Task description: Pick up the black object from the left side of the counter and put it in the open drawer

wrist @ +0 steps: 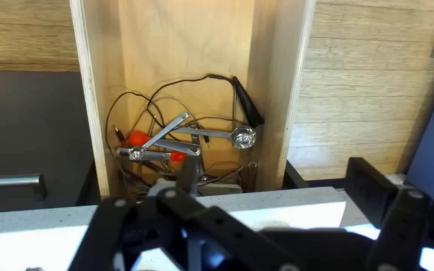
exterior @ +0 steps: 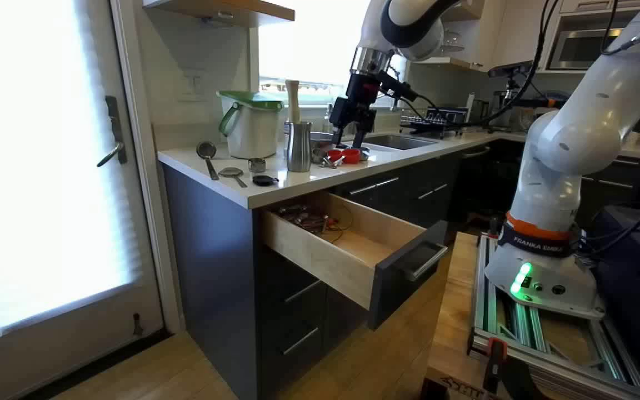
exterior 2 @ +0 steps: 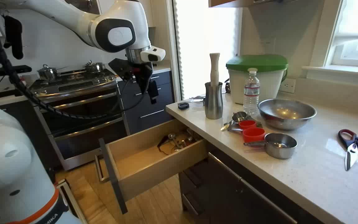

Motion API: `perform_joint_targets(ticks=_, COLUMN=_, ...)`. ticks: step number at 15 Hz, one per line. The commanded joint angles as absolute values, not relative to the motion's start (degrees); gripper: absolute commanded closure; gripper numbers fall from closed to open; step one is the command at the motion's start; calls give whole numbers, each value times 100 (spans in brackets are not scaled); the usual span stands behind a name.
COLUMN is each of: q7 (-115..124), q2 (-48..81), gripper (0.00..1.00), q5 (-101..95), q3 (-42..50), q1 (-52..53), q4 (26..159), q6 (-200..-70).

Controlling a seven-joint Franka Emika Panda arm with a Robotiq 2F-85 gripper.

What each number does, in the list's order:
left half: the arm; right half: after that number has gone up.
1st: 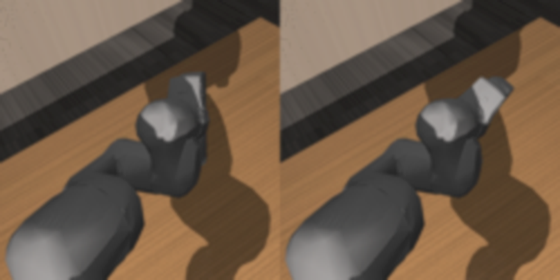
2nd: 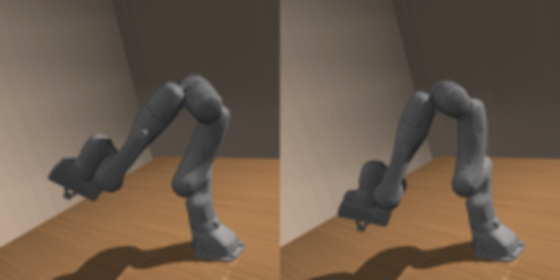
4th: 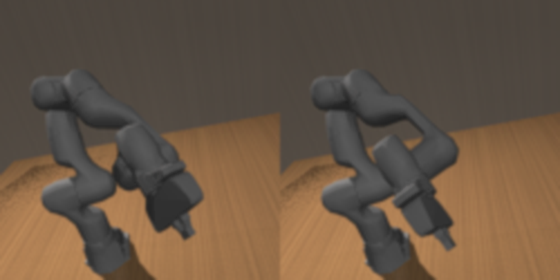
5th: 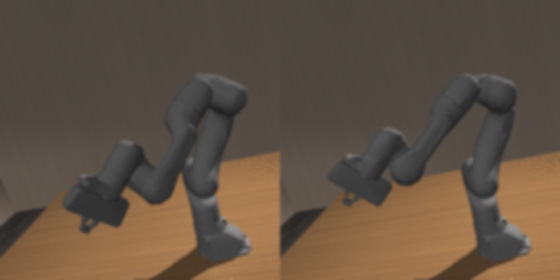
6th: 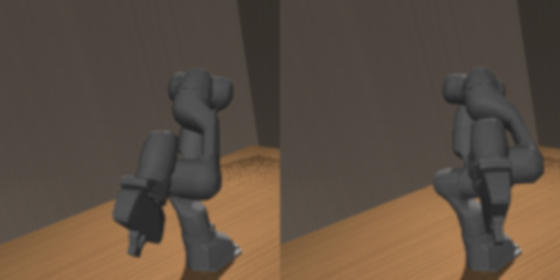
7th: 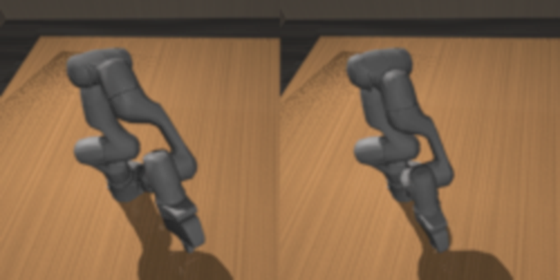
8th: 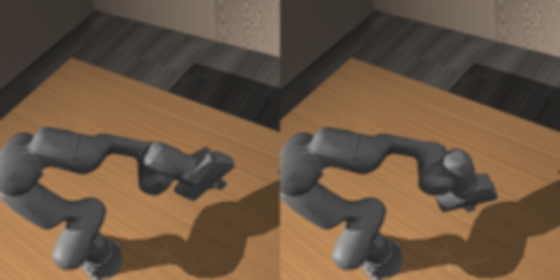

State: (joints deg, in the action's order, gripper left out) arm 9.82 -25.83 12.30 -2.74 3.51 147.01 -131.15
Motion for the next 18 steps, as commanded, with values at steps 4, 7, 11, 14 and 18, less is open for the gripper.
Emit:
perform_joint_targets(ticks=4, q7=976, q2=-2583, gripper=0, q5=1237, q3=-290, q1=331, q4=14695, q6=-13098)
perform_joint_targets(ticks=7, q7=976, q2=-2583, gripper=0, q5=1237, q3=-290, q1=331, q4=14695, q6=-13098)
perform_joint_targets(ticks=11, q7=1064, q2=-2441, gripper=0, q5=1099, q3=-458, q1=368, q4=14554, q6=-13187)
perform_joint_targets(ticks=14, q7=1234, q2=-2140, gripper=0, q5=927, q3=-729, q1=386, q4=14204, q6=-13194)
perform_joint_targets(ticks=18, q7=1507, q2=-1580, gripper=0, q5=566, q3=-1041, q1=368, q4=13658, q6=-13303)
